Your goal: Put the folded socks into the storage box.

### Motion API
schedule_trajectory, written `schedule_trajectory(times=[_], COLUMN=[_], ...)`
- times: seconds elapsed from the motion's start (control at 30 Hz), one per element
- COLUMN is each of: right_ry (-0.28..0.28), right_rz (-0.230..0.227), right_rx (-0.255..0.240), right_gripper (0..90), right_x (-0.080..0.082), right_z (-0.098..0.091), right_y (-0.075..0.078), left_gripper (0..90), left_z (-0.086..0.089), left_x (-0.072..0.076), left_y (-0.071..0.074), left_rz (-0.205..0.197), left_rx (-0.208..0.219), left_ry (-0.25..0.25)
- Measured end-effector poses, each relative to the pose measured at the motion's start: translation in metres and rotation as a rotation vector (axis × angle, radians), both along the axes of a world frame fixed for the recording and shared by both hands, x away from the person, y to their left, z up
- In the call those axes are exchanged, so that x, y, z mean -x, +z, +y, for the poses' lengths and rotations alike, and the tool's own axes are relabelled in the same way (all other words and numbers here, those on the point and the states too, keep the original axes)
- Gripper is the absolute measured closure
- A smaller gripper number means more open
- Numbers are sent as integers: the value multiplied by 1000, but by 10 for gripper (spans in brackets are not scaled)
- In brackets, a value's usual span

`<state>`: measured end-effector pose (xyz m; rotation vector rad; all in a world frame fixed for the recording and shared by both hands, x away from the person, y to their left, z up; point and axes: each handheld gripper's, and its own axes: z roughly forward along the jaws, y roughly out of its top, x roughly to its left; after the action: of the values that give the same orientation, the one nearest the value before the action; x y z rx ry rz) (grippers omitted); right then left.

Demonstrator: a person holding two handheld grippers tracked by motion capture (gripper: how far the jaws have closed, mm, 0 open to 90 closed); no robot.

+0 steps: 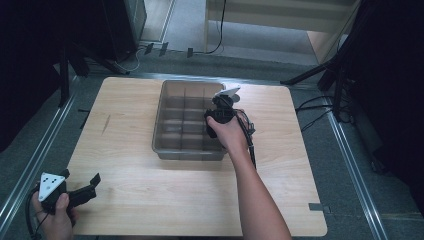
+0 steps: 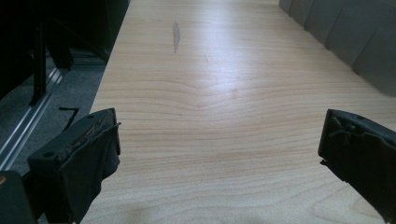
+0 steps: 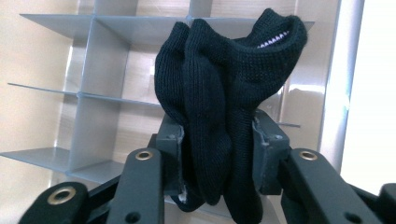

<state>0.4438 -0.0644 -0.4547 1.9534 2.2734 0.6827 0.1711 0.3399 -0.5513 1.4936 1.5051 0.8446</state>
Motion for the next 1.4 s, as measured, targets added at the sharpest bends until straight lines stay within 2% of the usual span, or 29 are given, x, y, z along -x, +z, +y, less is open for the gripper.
schedule_trajectory(times=[0.03, 0.13, 0.17, 0.33, 0.37, 0.4, 0.43, 0.53, 0.57, 0.6, 0.7, 0.73, 0.83, 0.93, 1.03, 1.13, 1.3, 1.33, 1.37, 1.4], right_ry=[24, 33, 36, 39, 43, 43, 33, 30, 36, 36, 27, 37, 7, 2, 21, 24, 44, 44, 49, 49], right_rz=[-20, -17, -19, -24, -29, -29, -23, -17, -19, -19, -58, -67, -50, -39, -12, -8, 14, 14, 22, 22], right_rx=[18, 16, 29, 48, 52, 52, 55, 34, 41, 41, 29, 51, 51, 64, 112, 118, 207, 207, 236, 236], right_gripper=[562, 509, 482, 464, 521, 521, 603, 643, 667, 667, 676, 679, 685, 687, 692, 694, 700, 700, 701, 701], right_x=[3, 5, 7, 10, 12, 12, 13, 13, 12, 12, 13, 14, 15, 16, 17, 17, 18, 18, 17, 17], right_z=[2, 2, 1, -4, -6, -6, -7, -7, -6, -6, -2, 0, 0, 0, 3, 4, 14, 14, 18, 18], right_y=[1, 5, 7, 11, 13, 13, 14, 15, 13, 13, 10, 5, 1, 0, -5, -6, -13, -13, -13, -13], left_gripper=[0, 0, 0, 0, 0, 0, 0, 0, 0, 0, 0, 0, 0, 0, 0, 0, 0, 0, 0, 0], left_z=[0, 0, 0, 0, 0, 0, -1, -1, 0, 0, 0, 0, 0, 0, 0, 0, -1, -1, -1, -1], left_x=[0, 0, 0, 0, 0, 0, 0, 0, 0, 0, 0, 0, 0, 0, 0, 0, 0, 0, -1, -1], left_y=[0, 0, 0, 0, 0, 0, 0, 0, 0, 0, 0, 0, 0, 0, 0, 0, 0, 0, 0, 0], left_rz=[0, 1, 0, 0, 1, 1, 1, 1, 1, 1, 2, 2, 1, 2, 4, 4, 7, 7, 7, 7], left_rx=[0, -1, -3, -4, -6, -6, -7, -7, -7, -7, -4, -3, -1, -2, -5, -5, -7, -7, -7, -6], left_ry=[0, 0, 0, 0, -1, -1, -1, -1, -1, -1, 0, 0, -1, -2, -2, -1, -1, -1, 0, 1])
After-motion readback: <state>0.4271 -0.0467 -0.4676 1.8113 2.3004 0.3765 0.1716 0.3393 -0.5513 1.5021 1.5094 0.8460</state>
